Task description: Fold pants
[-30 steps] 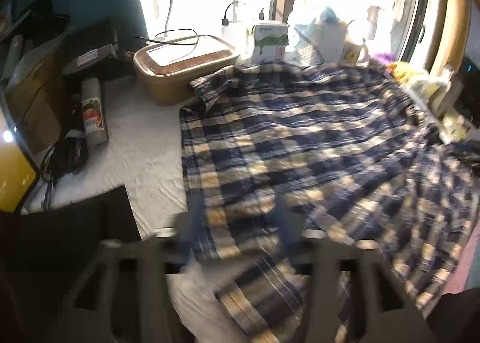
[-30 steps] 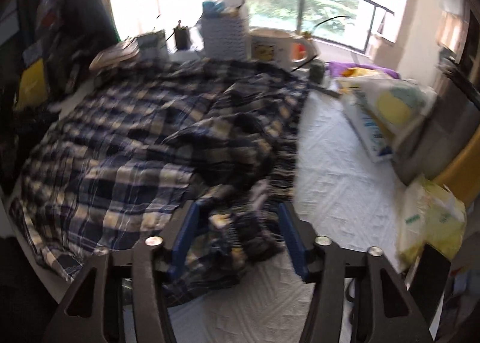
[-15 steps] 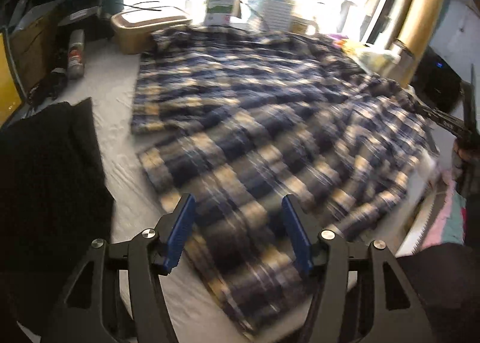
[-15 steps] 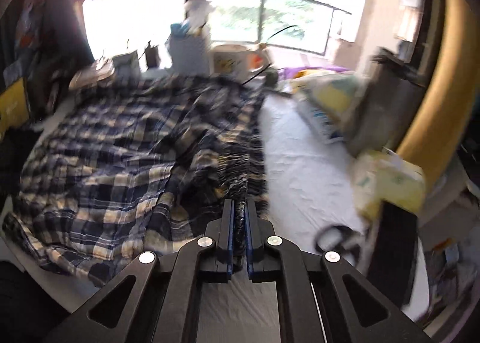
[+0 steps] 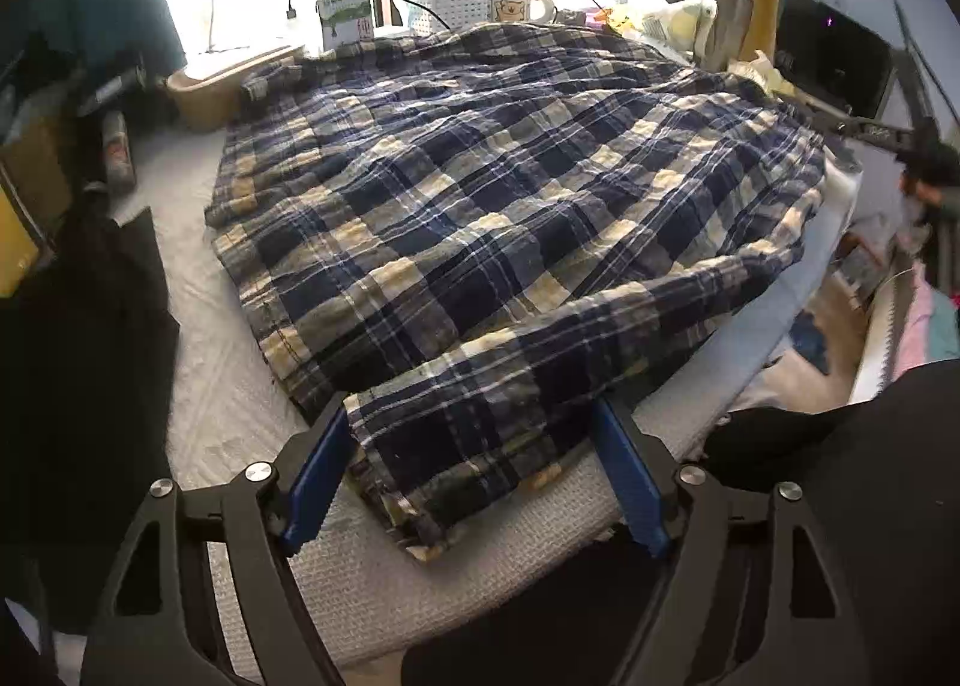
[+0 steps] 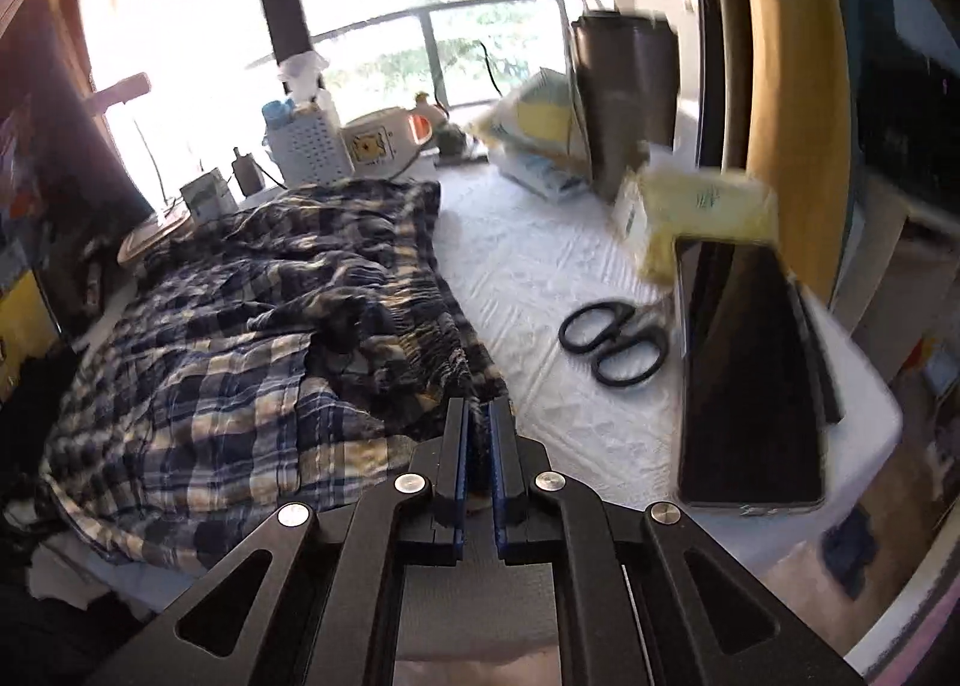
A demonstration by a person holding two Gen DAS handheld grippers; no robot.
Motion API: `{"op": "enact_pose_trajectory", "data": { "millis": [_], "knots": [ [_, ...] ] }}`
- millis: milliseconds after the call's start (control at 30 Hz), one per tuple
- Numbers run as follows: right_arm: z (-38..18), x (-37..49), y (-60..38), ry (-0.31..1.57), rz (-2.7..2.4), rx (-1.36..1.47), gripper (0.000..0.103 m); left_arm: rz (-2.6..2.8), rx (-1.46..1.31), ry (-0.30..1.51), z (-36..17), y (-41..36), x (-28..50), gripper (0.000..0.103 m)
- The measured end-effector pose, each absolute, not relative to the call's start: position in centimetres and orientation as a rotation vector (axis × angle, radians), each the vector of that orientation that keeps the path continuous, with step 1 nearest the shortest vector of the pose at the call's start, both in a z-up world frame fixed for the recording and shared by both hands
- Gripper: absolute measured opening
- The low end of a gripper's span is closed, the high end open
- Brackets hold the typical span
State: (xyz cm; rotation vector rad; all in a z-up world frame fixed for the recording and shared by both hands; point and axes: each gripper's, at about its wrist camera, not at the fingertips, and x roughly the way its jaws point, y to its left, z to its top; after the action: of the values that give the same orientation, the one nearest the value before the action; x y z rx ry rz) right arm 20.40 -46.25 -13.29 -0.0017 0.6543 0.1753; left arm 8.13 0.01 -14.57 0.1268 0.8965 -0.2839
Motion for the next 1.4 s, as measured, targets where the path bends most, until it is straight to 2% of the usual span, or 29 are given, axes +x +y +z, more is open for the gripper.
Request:
{"op": "enact_pose_trajectory", "data": {
  "millis": [33,67,100,133,267,333,367,400,433,533,633,733,767,800,933,1133,1400],
  "knots": [
    [-13.1,20.1,-46.1,0.649,0.170,-0.028,0.007,-0.292,0.114,0.880,-14.5,0.0,8.1,0.058],
    [-13.0,19.8,-46.2,0.654,0.162,-0.045,0.007,-0.289,0.109,0.872,-14.4,0.1,8.1,0.042],
    [-13.1,19.5,-46.4,0.659,0.154,-0.052,0.007,-0.293,0.093,0.869,-14.3,0.2,8.2,0.031],
    [-13.2,19.2,-46.4,0.669,0.142,-0.070,0.007,-0.299,0.071,0.877,-14.2,0.4,8.4,0.013],
    [-13.5,18.3,-46.8,0.675,0.130,-0.094,0.009,-0.343,0.029,0.886,-13.3,0.9,7.5,0.004],
    [-13.5,18.1,-46.3,0.672,0.133,-0.102,0.024,-0.364,-0.032,0.886,-12.2,2.0,7.1,0.004],
    [-13.5,18.1,-46.0,0.670,0.137,-0.104,0.049,-0.371,-0.055,0.884,-11.6,2.8,6.7,0.003],
    [-13.4,18.0,-45.7,0.661,0.146,-0.105,0.077,-0.371,-0.069,0.888,-11.3,3.3,6.5,0.003],
    [-13.2,17.8,-45.4,0.652,0.154,-0.107,0.082,-0.375,-0.092,0.899,-11.1,3.9,6.2,0.003],
    [-13.2,17.7,-43.7,0.634,0.183,-0.149,0.082,-0.400,-0.147,0.968,-11.8,5.0,5.5,0.003],
    [-13.5,18.2,-42.8,0.648,0.192,-0.165,0.082,-0.420,-0.151,1.060,-13.1,5.0,5.4,0.011],
    [-13.5,19.0,-42.8,0.660,0.189,-0.157,0.082,-0.418,-0.142,1.056,-12.4,6.1,5.2,0.039],
    [-13.3,19.5,-42.8,0.662,0.184,-0.156,0.082,-0.399,-0.140,1.042,-11.9,6.8,5.2,0.055],
    [-13.0,19.9,-43.0,0.659,0.181,-0.154,0.082,-0.372,-0.145,1.025,-11.2,7.8,5.5,0.059],
    [-12.3,21.3,-43.0,0.657,0.179,-0.165,0.082,-0.236,-0.128,0.960,-9.3,11.2,7.5,0.060],
    [-11.6,23.9,-42.2,0.657,0.194,-0.207,0.082,-0.193,-0.079,0.894,-8.4,11.9,14.1,0.060],
    [-10.6,29.8,-40.1,0.661,0.247,-0.243,0.082,-0.072,-0.038,0.897,-11.1,12.1,26.3,0.060]
  ]
}}
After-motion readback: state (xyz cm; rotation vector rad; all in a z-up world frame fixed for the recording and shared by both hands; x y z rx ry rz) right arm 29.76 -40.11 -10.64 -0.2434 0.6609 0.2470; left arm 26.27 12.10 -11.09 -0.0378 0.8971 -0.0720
